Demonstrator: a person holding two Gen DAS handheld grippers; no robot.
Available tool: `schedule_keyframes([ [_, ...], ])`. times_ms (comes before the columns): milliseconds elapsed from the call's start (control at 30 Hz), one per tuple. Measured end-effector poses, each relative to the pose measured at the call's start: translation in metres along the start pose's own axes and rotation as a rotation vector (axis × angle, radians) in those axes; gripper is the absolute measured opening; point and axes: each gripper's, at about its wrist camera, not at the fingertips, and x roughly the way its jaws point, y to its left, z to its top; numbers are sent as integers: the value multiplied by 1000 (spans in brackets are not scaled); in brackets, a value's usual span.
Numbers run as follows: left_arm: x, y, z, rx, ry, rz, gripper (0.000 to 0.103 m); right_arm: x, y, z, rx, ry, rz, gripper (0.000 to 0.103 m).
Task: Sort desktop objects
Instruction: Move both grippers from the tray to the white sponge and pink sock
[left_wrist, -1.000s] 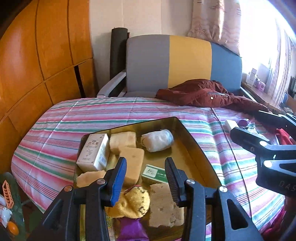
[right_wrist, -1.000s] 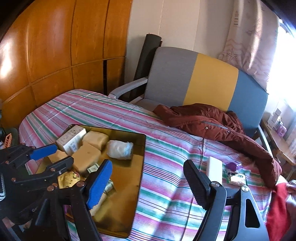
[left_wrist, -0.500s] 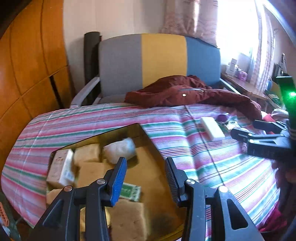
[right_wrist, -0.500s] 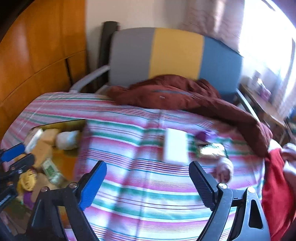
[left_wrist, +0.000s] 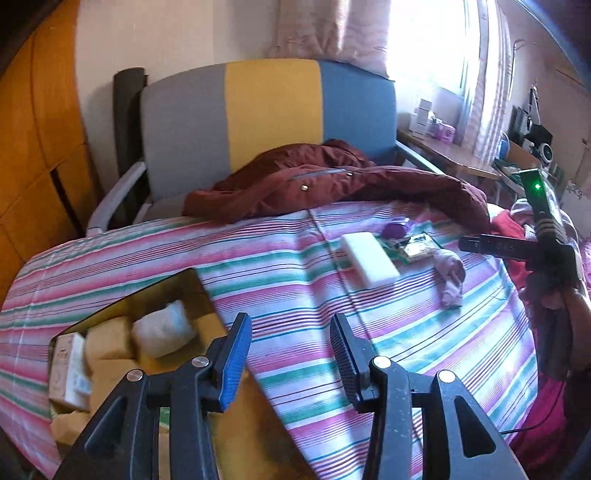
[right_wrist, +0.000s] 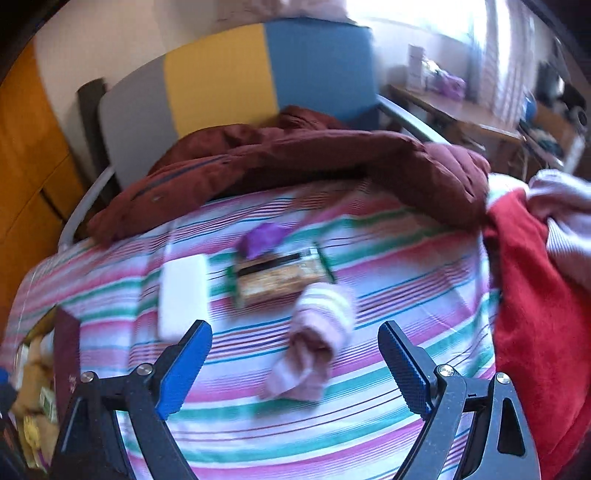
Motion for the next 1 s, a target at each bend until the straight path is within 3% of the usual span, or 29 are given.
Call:
schedule_keyframes([
  [367,51,-37,24,7,106,-89,48,46,-45,0,172,44,78,89],
  [633,100,-59,42,-19,181,-132,49,64,-40,-2,160,70,111,83],
  [800,126,-68,53,-31,204,-123,54,75,-37,-6,135,97,91,77],
  [1000,149,-77,61,-33,222,-107,56,77,-37,-6,126,95,83,76],
])
